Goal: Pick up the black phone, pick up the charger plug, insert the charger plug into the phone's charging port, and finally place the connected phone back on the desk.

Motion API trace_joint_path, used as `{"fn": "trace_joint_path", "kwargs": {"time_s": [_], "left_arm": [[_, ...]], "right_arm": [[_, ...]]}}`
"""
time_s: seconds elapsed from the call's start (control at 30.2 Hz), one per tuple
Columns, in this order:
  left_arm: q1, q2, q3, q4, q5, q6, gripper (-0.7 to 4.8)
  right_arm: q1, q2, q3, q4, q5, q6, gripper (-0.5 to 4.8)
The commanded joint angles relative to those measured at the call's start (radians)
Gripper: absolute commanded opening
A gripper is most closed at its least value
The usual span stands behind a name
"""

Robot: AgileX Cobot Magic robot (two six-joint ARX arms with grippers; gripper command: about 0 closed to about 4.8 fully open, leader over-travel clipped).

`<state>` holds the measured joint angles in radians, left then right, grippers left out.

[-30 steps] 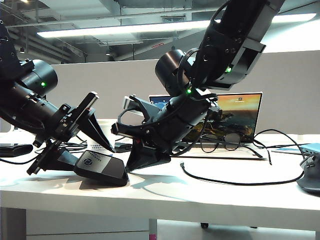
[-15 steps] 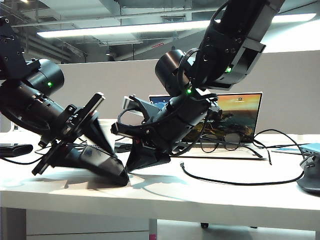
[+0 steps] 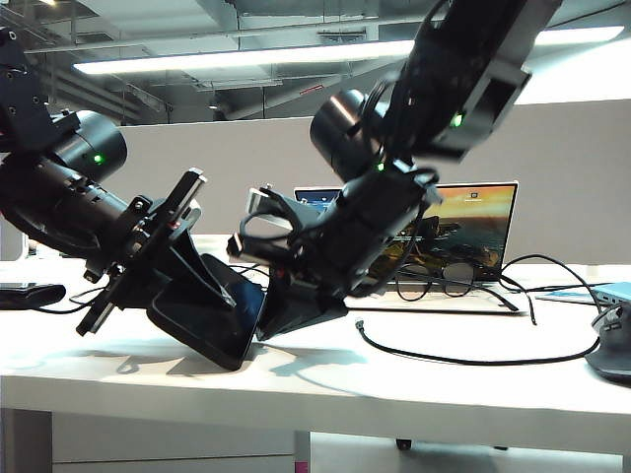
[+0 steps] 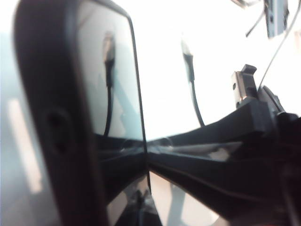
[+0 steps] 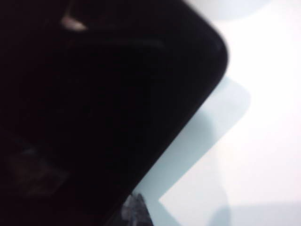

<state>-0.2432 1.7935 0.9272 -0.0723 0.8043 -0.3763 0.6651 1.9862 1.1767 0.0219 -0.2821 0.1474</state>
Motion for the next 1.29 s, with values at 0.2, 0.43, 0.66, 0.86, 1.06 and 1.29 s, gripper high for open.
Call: {"fn": "trace_joint_path", "kwargs": {"time_s": [0.2,0.43,0.66,0.86,1.06,1.29], "left_arm": [[-0.002,-0.121,-0.001,-0.072,0.001,0.217,-0.06],[-0.002,-0.303,-0.001,-0.106,-0.001,0.447,-0.06],[-0.008,-0.485,-0.001,-0.100,-0.047,0.582,-0.06],[-0.044,-0.586,-0.001,-0.088,-0.092,0.692,-0.06],[-0.102,-0.638,-0.001,-0.030,-0.093,0.731,-0.06],[-0.178,-0.660,-0.001,0.012,-0.111,0.791,-0.06]], "right_arm": [[-0.036,-0.224,0.002,-0.179,-0.017,-0.056,-0.06],[-0.047,-0.411,0.002,-0.252,-0.114,-0.131,-0.05],[-0.047,-0.561,0.002,-0.258,-0.220,-0.157,-0.06],[-0.047,-0.638,0.002,-0.279,-0.291,-0.171,-0.06],[-0.035,-0.668,0.002,-0.366,-0.323,-0.217,-0.06],[-0.030,-0.719,0.002,-0.398,-0.319,-0.230,-0.06]]}}
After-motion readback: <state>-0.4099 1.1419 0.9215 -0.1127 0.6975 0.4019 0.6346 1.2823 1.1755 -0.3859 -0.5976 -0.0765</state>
